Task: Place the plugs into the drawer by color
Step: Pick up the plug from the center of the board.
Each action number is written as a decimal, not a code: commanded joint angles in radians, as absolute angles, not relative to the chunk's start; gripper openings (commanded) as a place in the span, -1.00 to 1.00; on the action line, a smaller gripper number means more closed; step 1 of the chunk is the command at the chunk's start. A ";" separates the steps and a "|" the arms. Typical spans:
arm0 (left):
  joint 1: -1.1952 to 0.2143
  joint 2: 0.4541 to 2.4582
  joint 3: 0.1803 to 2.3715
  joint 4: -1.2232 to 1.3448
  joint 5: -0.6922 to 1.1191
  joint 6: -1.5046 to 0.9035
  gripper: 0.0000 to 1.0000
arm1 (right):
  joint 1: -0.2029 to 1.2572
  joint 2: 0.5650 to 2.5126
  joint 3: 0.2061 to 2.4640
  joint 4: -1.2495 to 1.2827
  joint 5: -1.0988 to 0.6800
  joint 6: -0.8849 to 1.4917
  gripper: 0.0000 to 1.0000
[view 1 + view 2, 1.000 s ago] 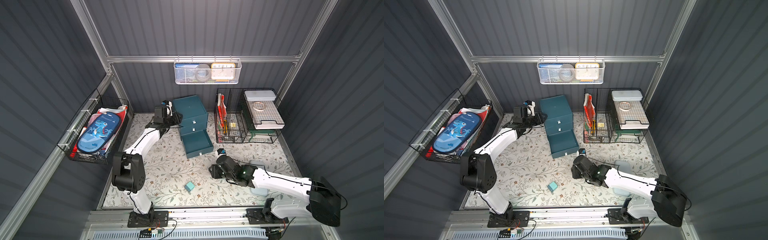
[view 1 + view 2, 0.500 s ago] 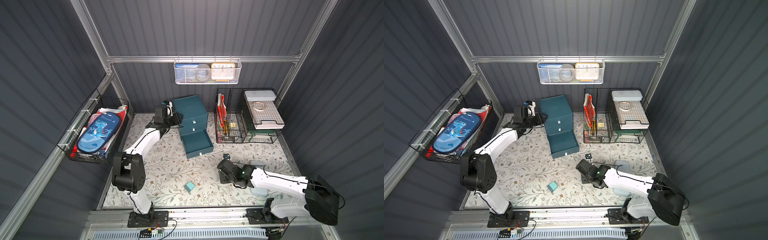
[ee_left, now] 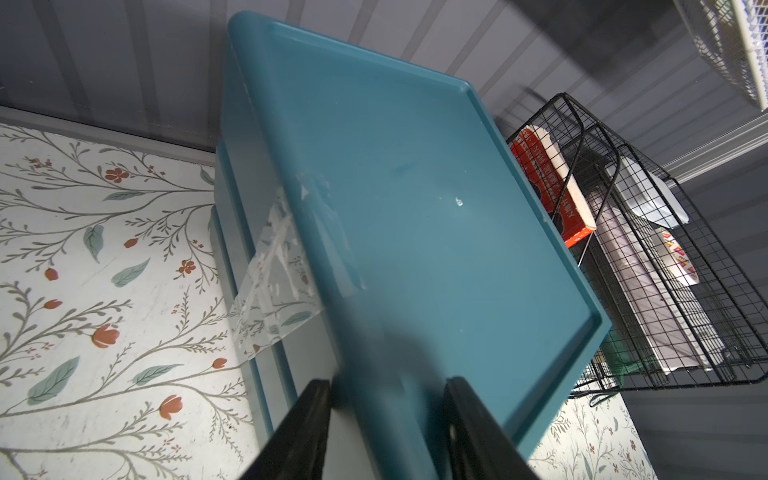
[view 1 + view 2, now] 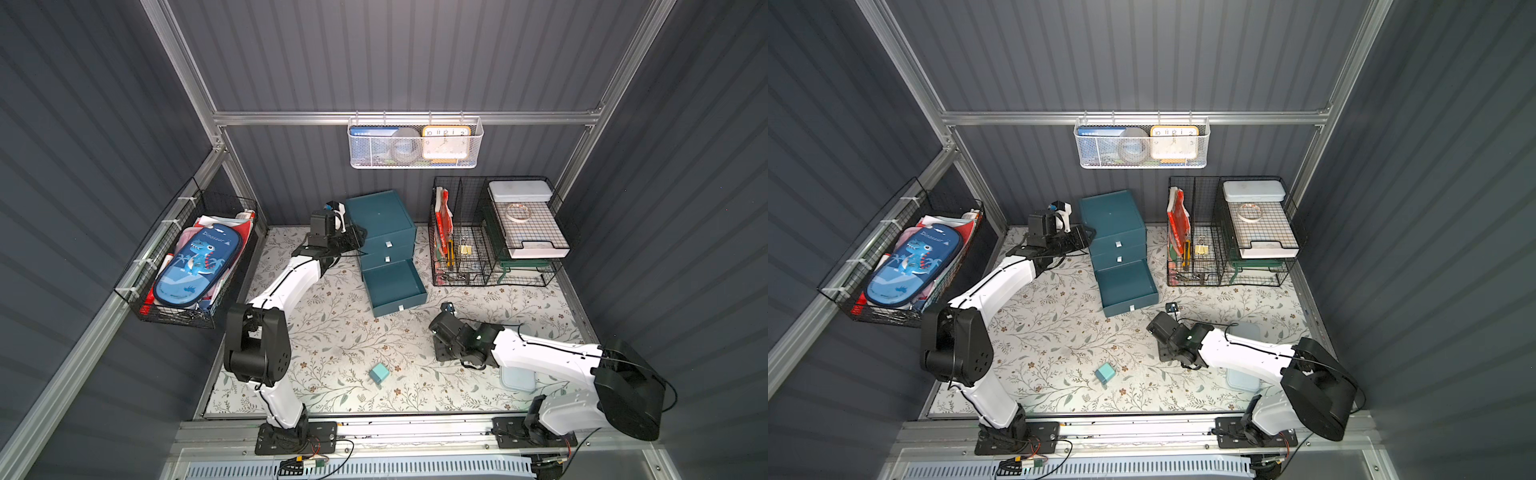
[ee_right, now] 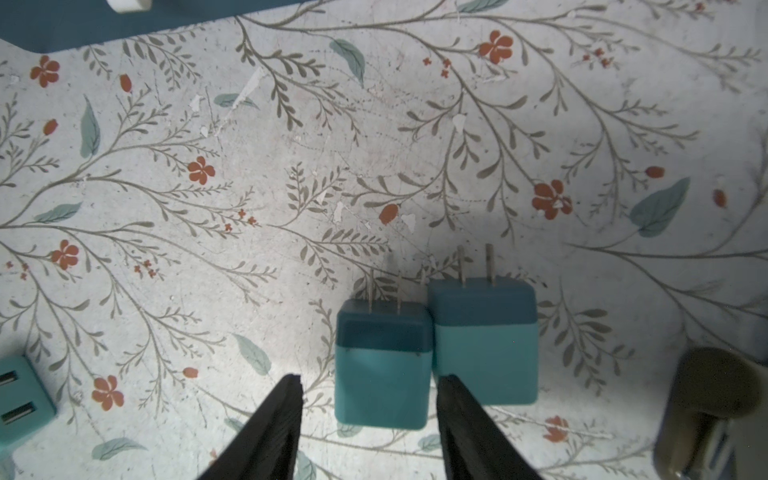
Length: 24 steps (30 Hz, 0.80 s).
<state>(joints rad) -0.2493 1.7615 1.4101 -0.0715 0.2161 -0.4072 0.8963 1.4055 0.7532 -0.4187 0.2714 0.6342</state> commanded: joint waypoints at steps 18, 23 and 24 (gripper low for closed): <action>-0.281 1.796 1.355 -0.248 0.252 -0.389 -0.03 | 0.890 1.488 0.751 -0.402 0.277 0.634 0.11; -0.281 1.796 1.354 -0.248 0.253 -0.389 -0.03 | 0.888 1.517 0.762 -0.397 0.285 0.628 0.11; -0.281 1.796 1.353 -0.248 0.253 -0.389 -0.03 | 0.888 1.525 0.765 -0.398 0.288 0.627 0.11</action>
<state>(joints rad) -0.2501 1.7615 1.4097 -0.0715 0.2157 -0.4068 0.8917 1.5063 0.7532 -0.3916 0.2707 0.6342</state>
